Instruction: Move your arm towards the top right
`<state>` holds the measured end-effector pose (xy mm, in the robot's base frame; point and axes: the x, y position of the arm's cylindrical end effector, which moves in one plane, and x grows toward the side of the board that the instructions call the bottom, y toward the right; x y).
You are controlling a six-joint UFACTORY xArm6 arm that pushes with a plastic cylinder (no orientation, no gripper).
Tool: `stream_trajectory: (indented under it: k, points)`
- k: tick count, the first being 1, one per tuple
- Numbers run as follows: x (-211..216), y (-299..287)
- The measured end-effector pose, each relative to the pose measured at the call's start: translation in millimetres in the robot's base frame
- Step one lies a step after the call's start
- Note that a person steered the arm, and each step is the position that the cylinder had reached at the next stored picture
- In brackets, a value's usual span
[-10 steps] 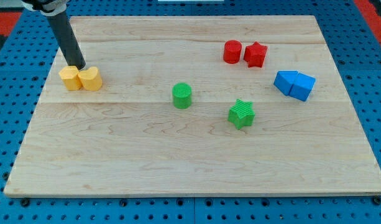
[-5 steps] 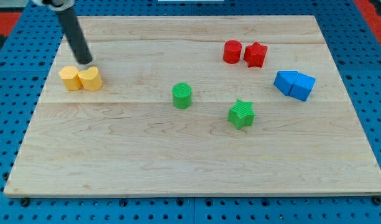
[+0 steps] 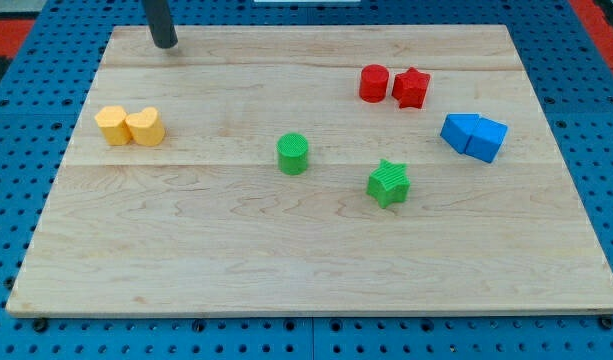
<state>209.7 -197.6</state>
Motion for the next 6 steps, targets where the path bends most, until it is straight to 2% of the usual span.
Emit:
stream_trajectory:
  k: [2,4,6]
  points:
    - [-14.7,-8.8]
    - [-7.7,34.3]
    - [6.1,272.3]
